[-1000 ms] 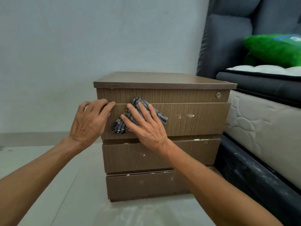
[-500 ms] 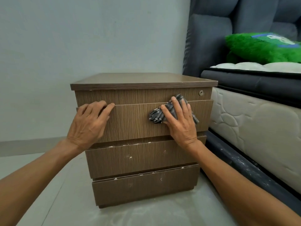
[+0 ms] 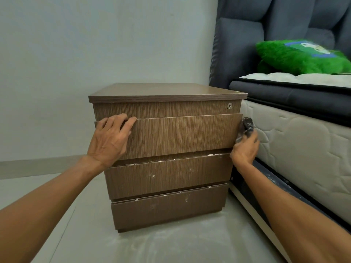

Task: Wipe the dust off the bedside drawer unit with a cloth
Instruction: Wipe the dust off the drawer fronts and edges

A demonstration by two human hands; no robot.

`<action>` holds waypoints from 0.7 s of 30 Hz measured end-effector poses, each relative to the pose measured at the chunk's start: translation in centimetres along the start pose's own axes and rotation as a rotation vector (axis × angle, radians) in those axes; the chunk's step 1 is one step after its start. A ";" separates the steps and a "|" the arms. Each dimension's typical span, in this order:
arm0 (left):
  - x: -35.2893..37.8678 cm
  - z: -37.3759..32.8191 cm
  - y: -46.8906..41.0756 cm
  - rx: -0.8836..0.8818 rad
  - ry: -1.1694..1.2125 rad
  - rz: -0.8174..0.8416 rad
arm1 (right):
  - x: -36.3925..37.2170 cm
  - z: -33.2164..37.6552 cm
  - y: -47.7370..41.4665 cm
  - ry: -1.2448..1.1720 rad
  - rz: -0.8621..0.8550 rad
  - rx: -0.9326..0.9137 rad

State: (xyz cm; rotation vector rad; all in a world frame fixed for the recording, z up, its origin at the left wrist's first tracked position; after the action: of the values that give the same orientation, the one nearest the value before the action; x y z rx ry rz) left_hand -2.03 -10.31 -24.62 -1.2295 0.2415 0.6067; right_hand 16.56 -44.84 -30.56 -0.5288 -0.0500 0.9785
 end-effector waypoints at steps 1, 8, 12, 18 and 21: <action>-0.1 0.1 -0.1 -0.001 0.009 0.019 | -0.6 0.0 0.1 -0.065 -0.056 0.065; -1.1 2.3 0.5 -0.016 0.037 0.078 | 0.1 2.9 2.0 -0.149 -0.050 0.135; -1.3 3.0 0.8 -0.004 0.041 0.081 | 2.3 3.6 4.5 -0.075 -0.071 0.114; -1.1 2.8 1.0 -0.035 0.075 0.050 | 4.4 5.9 10.0 -0.213 0.009 0.010; -1.1 3.0 1.0 -0.022 0.086 0.039 | 5.8 7.8 13.3 -0.236 0.092 -0.072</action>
State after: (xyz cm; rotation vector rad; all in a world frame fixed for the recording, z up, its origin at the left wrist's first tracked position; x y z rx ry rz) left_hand -3.90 -7.67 -23.91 -1.2762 0.3323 0.5922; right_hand 7.41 -31.19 -30.84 -0.4832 -0.2748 1.1285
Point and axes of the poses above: each hand's wrist, its own y-axis away from the middle knuckle, its own x-axis out of the palm, z = x × y, the point moved 3 cm from there along -y, towards the middle knuckle, and after that the axes turned 2 degrees about -x, right-handed, at the moved point
